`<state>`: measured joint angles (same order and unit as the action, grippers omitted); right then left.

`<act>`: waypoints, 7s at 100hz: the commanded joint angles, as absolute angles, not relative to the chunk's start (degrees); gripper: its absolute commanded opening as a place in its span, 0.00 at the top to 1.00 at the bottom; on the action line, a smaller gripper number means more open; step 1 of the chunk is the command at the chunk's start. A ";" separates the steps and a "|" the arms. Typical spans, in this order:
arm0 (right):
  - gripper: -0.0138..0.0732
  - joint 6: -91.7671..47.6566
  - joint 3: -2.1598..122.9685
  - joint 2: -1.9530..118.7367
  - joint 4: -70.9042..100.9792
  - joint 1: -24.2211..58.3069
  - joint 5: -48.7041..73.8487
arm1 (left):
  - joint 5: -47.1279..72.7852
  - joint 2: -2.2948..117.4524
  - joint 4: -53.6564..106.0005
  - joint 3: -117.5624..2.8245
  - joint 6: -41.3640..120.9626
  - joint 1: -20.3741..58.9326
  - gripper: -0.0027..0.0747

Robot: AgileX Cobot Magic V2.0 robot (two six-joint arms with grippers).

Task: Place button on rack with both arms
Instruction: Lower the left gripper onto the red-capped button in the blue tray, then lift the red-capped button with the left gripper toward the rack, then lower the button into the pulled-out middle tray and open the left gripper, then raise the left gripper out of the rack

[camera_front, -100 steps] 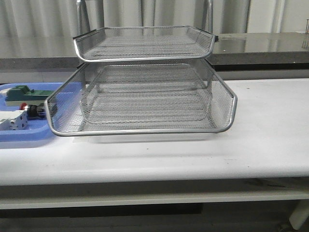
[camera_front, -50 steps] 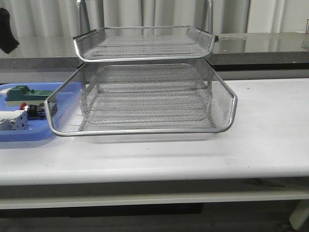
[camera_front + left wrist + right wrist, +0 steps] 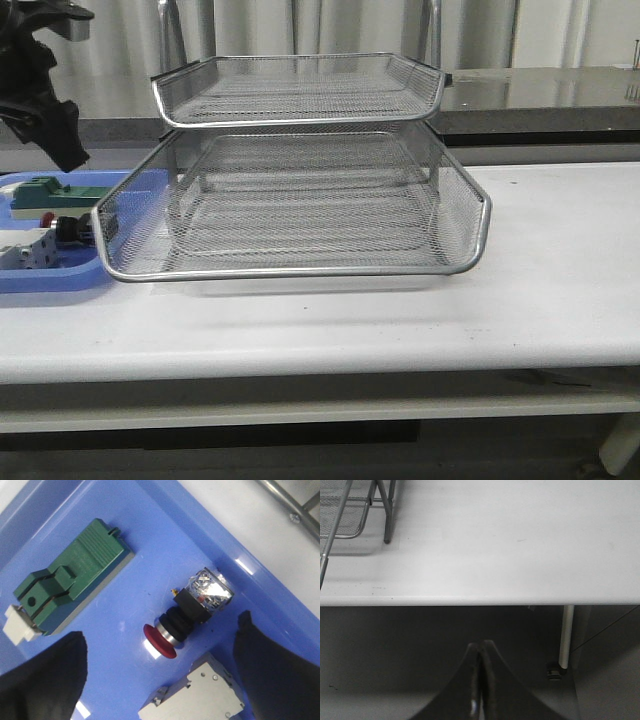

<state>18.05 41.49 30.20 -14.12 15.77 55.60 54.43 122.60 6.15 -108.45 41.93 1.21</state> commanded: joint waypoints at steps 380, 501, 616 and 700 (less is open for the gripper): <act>0.92 17.92 42.98 30.31 -15.87 15.68 52.92 | 72.47 113.63 7.37 -110.25 28.79 35.80 0.99; 0.92 17.92 42.98 30.31 -15.87 15.68 53.15 | 72.54 110.47 7.70 -110.25 27.13 35.80 0.36; 0.92 17.92 42.98 30.31 -15.87 15.68 53.19 | 51.12 68.48 7.92 -75.90 19.62 7.51 0.40; 0.92 17.92 42.98 30.31 -15.87 15.68 53.32 | 11.42 16.24 18.16 -21.58 19.47 2.13 0.40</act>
<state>18.14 41.49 30.20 -14.12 15.77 56.13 19.89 19.52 15.83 -22.41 20.05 2.33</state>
